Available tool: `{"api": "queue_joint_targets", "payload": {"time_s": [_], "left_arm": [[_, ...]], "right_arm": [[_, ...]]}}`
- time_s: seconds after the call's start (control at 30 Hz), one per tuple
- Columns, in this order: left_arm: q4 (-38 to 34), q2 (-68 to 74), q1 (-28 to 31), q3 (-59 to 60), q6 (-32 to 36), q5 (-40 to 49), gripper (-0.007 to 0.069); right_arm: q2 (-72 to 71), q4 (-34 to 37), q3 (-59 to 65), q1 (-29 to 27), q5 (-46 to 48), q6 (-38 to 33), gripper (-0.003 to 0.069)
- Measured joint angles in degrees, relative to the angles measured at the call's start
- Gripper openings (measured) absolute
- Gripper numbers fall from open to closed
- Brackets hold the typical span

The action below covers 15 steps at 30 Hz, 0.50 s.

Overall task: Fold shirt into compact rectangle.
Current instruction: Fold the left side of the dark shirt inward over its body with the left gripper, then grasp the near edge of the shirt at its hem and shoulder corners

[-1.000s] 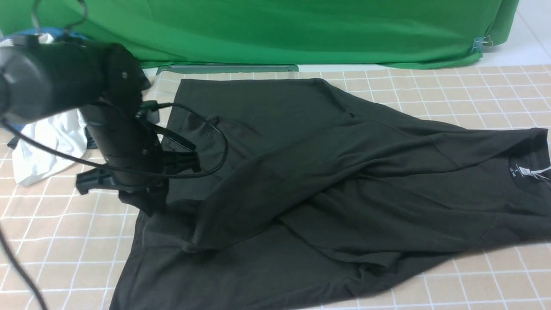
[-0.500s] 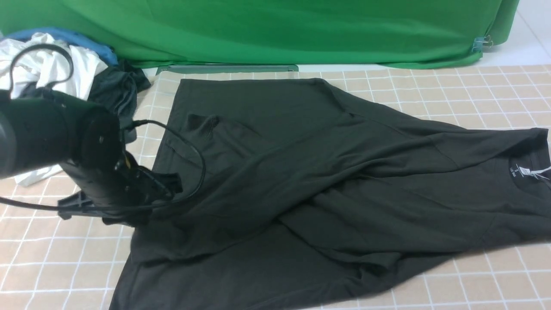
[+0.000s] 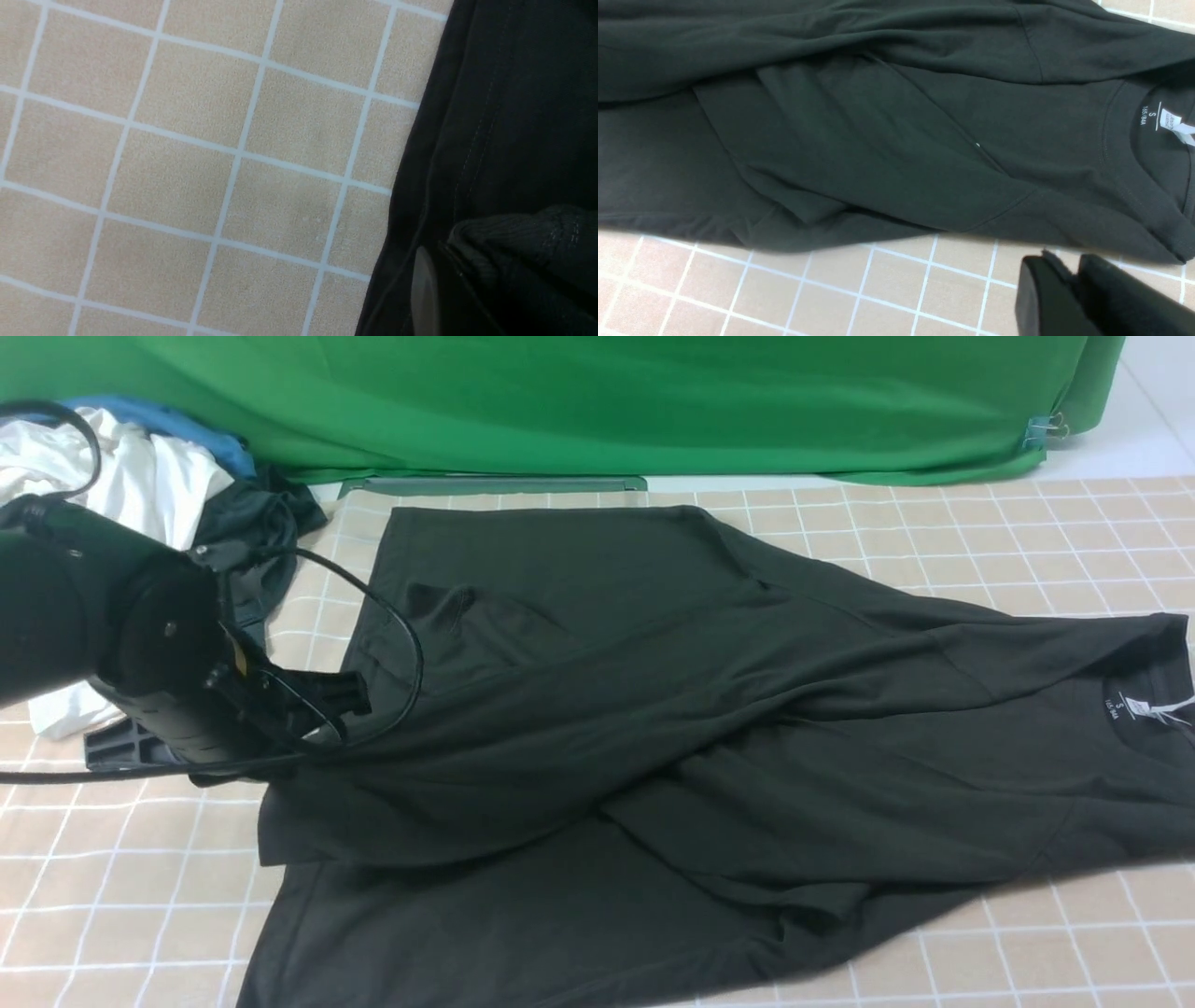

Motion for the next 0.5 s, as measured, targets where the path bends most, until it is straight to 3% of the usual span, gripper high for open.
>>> {"api": "queue_joint_targets", "payload": {"time_s": [0.1, 0.13, 0.17, 0.23, 0.27, 0.43, 0.5], "left_arm": [[-0.7, 0.1, 0.0, 0.0, 0.0, 1.7, 0.015], [-0.7, 0.1, 0.0, 0.0, 0.0, 2.3, 0.0207], [-0.7, 0.1, 0.0, 0.0, 0.0, 2.4, 0.0207], [-0.7, 0.0, 0.0, -0.7, 0.0, 5.2, 0.0318], [-0.6, -0.1, 0.0, -2.1, 0.0, 7.4, 0.0382], [-1.0, -1.2, 0.0, -9.4, 1.3, 18.1, 0.0551], [-2.8, -1.9, 0.0, -11.2, 3.2, 22.5, 0.0584]], "right_arm": [[0.0, 0.0, 0.0, 0.0, 0.1, 0.0, 0.0125], [0.0, 0.0, 0.0, 0.0, 0.3, 0.0, 0.0125], [0.0, 0.0, 0.0, 0.0, 0.2, 0.0, 0.0126], [0.0, 0.0, 0.0, 0.0, 0.7, 0.0, 0.0129], [0.0, 0.0, 0.0, 0.0, 0.9, 0.0, 0.0134], [2.2, 0.0, -0.1, 0.0, 3.1, -0.1, 0.0159], [5.1, 0.0, -0.1, 0.0, 4.3, -0.6, 0.0178]]}}
